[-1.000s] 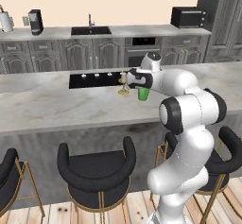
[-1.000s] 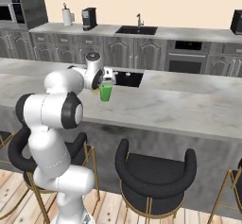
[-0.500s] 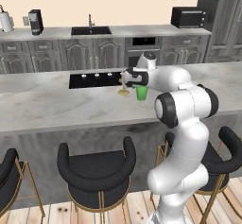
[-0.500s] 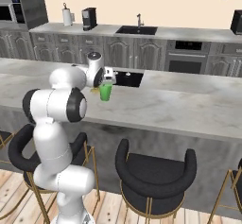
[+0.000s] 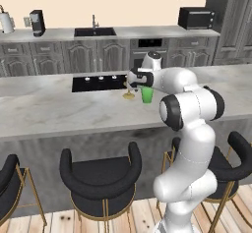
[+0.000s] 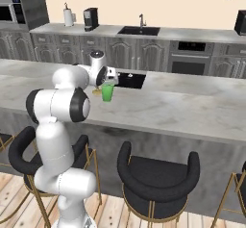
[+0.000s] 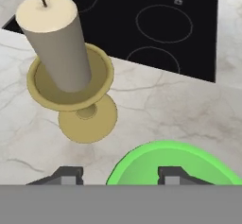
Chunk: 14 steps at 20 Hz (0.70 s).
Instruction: Open the cabinet directly in front. Then move the liquor and the cup to the dining counter with the candle on it.
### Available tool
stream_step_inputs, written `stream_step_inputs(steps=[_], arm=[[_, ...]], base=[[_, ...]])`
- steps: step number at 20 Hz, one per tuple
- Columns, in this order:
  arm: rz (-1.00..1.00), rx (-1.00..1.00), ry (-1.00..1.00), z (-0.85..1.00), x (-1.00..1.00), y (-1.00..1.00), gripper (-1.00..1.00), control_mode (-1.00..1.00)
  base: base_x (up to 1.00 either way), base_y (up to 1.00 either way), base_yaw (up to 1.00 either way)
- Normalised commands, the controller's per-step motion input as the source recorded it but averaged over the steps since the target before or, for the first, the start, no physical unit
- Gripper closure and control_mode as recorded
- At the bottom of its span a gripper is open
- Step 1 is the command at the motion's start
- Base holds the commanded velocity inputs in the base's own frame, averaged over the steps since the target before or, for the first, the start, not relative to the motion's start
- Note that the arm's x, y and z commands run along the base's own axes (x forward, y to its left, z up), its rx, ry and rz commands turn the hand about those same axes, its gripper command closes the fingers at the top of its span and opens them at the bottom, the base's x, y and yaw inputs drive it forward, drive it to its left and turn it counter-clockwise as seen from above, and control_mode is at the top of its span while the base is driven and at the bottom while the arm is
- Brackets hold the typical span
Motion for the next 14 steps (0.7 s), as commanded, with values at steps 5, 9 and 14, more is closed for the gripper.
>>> stream_step_inputs(steps=[5,9,14], arm=[[0.0,0.0,0.0,-0.05,-0.01,-0.07,-1.0,-1.0],[0.0,0.0,0.0,0.0,-0.03,-0.01,-1.0,-1.0],[0.0,0.0,0.0,0.04,-0.11,0.0,-1.0,-1.0]], base=[[0.0,0.0,0.0],[0.0,0.0,0.0],[0.0,0.0,0.0]])
